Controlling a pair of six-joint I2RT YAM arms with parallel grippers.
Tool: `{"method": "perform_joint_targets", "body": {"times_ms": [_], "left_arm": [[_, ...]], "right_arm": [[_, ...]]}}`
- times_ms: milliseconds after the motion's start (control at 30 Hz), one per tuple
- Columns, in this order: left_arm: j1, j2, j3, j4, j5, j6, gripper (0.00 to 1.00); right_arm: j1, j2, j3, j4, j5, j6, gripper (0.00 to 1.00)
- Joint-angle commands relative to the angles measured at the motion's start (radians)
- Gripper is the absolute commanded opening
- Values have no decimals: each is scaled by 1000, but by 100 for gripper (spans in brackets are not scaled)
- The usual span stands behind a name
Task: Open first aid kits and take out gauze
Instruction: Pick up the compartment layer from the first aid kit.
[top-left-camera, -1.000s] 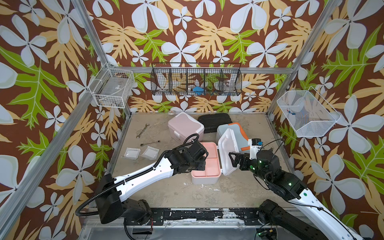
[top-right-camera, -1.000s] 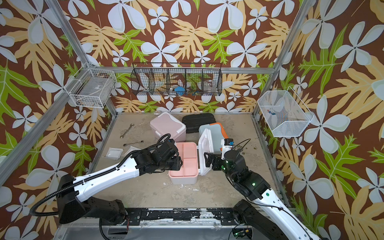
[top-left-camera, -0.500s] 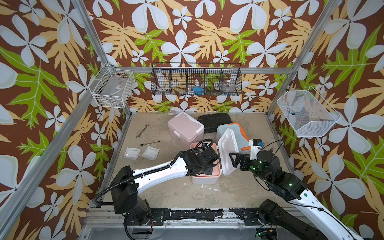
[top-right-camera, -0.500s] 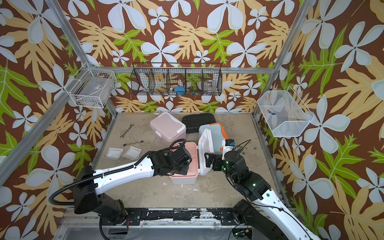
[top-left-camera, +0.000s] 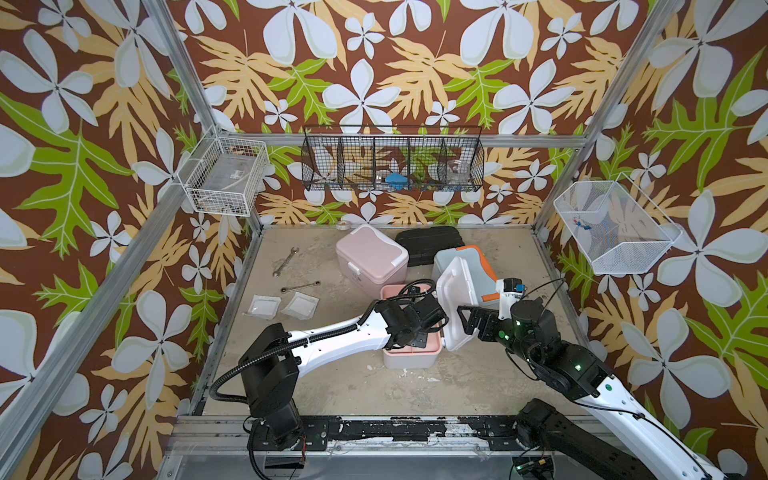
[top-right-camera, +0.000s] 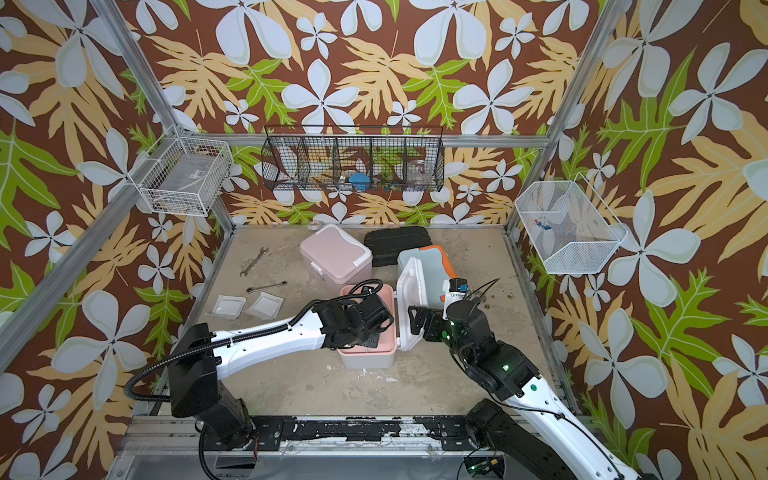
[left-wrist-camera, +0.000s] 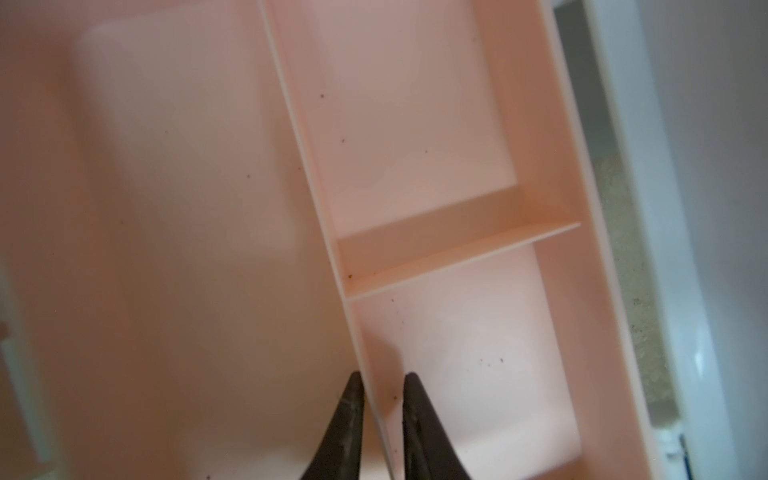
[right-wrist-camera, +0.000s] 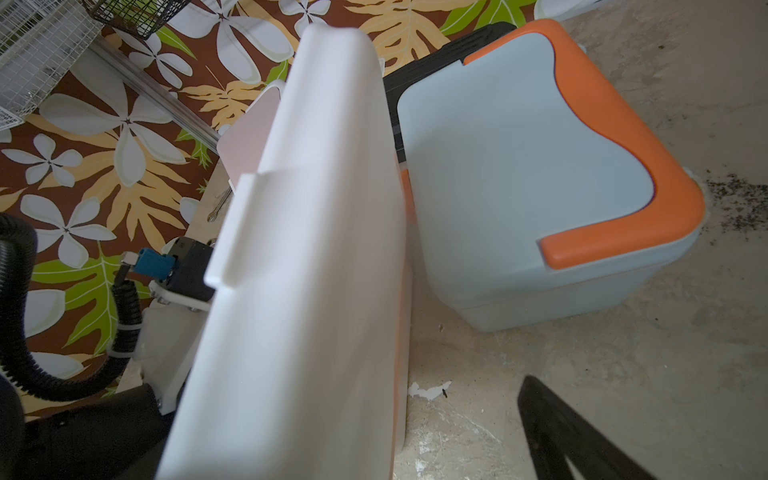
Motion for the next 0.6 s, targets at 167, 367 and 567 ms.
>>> {"method": "perform_joint_targets", "body": {"times_ms": [167, 367, 567], "left_arm": [[0, 34, 31, -52, -52, 19, 9], [1, 33, 33, -48, -51, 6, 4], [0, 17, 44, -52, -46, -13, 0]], "right_arm": [[1, 3, 4, 24, -5, 17, 100], [1, 17, 18, 26, -12, 14, 100], [0, 13, 20, 29, -22, 16, 100]]}}
